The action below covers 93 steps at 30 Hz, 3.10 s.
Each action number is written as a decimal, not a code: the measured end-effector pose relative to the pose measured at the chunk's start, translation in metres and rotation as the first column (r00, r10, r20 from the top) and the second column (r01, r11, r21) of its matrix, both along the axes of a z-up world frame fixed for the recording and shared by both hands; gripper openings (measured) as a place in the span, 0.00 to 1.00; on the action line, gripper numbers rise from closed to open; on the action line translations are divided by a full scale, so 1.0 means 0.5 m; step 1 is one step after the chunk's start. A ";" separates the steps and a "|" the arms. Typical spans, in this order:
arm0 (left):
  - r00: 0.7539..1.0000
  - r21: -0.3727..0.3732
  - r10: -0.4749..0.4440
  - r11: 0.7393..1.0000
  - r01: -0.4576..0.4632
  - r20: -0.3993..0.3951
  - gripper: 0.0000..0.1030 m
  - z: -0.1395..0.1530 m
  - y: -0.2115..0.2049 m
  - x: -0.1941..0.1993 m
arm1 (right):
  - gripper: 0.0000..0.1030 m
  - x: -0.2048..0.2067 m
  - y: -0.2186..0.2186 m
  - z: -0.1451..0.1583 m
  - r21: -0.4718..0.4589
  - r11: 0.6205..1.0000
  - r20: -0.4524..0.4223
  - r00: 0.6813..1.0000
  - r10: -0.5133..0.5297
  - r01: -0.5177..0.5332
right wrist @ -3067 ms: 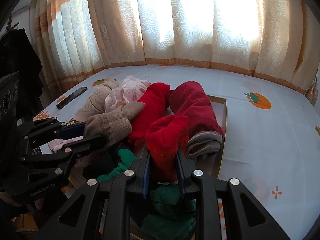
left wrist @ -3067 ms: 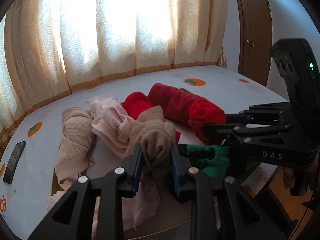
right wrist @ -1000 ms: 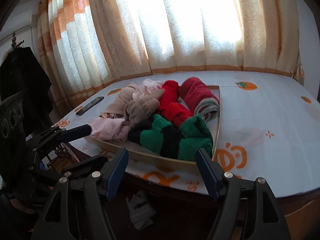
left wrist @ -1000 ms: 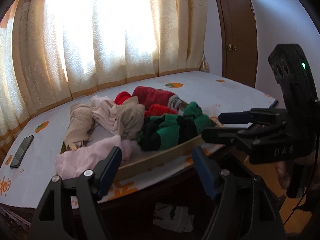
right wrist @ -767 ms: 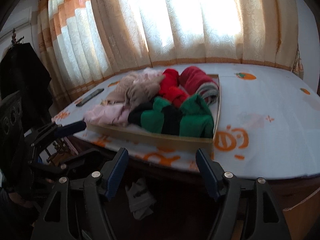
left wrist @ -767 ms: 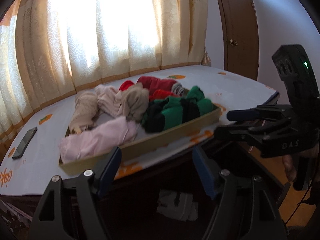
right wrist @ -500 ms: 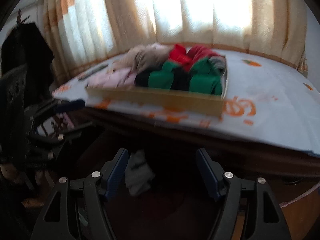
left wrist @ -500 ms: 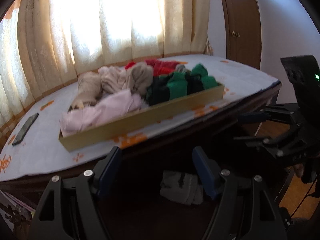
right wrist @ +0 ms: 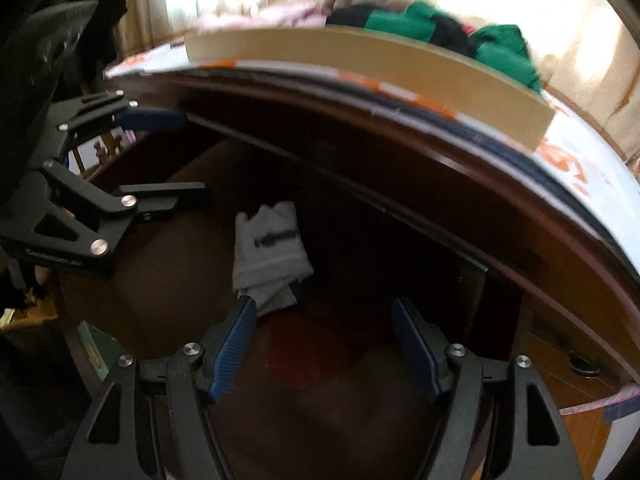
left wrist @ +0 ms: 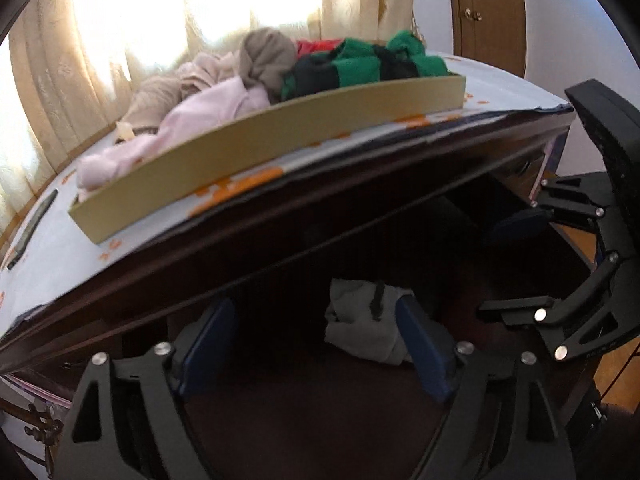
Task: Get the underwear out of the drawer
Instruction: 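Move both open tools down from the tray into the drawer, then close the left tool on the white sock while the right tool grasps the dark red sock, then lift both held socks up out of the drawer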
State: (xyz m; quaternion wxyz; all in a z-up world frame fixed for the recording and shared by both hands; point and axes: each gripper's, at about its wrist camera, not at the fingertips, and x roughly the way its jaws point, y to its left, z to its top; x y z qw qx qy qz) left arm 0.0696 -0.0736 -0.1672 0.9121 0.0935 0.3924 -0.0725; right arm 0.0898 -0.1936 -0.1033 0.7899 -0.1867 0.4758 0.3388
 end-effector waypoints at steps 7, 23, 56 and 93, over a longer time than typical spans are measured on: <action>0.998 -0.039 0.003 0.999 -0.005 -0.066 0.85 -0.013 0.009 0.011 | 0.70 0.009 0.025 -0.029 -0.076 0.996 -0.067 0.997 0.050 -0.055; 0.983 -0.059 -0.057 0.997 0.047 -0.173 0.89 -0.038 0.000 0.034 | 0.58 0.036 0.049 -0.108 -0.172 0.979 -0.278 0.959 0.058 -0.110; 0.882 0.111 -0.232 0.947 0.301 -0.411 0.86 -0.132 -0.163 0.139 | 0.32 0.071 0.011 -0.066 -0.008 1.000 -0.261 0.965 0.008 -0.010; 0.957 -0.045 -0.175 0.985 0.169 -0.233 0.16 -0.059 -0.074 0.078 | 0.32 0.048 -0.029 -0.018 0.101 0.994 -0.195 0.979 0.052 -0.033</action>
